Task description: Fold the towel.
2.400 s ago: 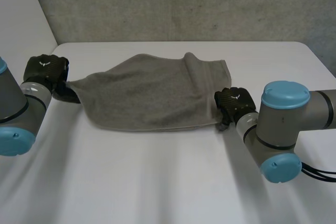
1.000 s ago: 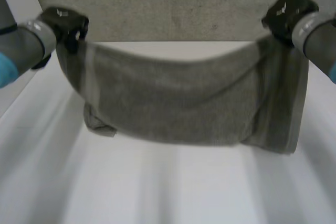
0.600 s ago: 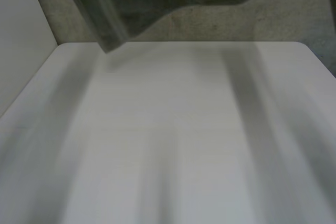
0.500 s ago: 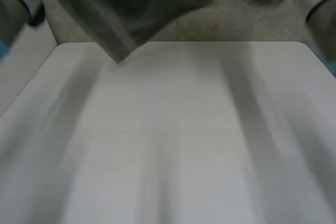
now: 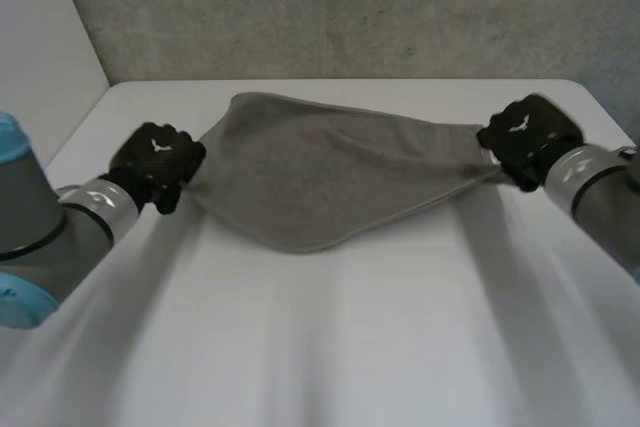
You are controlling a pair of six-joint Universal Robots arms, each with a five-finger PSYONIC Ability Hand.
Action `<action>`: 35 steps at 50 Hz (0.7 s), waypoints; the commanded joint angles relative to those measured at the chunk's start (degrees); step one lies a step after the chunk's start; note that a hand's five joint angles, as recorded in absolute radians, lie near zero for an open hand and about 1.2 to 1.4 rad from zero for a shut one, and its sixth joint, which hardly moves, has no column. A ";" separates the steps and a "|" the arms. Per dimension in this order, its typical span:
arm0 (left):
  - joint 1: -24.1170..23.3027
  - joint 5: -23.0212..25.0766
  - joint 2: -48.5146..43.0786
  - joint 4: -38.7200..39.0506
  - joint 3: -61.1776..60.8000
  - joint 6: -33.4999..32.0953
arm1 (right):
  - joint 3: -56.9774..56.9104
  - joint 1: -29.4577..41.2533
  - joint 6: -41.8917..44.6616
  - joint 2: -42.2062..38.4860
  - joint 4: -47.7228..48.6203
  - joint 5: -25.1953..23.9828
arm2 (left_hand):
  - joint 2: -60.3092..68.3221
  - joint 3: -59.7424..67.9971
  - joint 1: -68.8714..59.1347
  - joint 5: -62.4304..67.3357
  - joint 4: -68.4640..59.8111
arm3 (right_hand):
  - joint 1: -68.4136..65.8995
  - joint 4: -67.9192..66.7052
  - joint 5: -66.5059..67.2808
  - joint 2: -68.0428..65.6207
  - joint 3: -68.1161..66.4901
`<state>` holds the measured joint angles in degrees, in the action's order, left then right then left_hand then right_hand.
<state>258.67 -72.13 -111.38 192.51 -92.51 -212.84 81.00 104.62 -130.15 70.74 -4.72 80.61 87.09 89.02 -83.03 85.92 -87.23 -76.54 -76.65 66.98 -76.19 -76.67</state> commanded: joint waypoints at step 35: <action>2.36 -17.17 -18.51 -29.21 49.75 1.11 | -34.11 -1.44 4.99 -10.87 -17.69 7.19 | -7.09 -9.02 3.03 -15.92 7.23 | -3.46 -3.35 3.02 -3.81 -3.33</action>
<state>262.05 -81.82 -120.62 166.89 -61.01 -208.60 60.16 101.55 -126.92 68.21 -23.17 84.09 87.09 89.03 -83.03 85.92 -87.23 -76.55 -76.66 66.99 -76.19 -76.67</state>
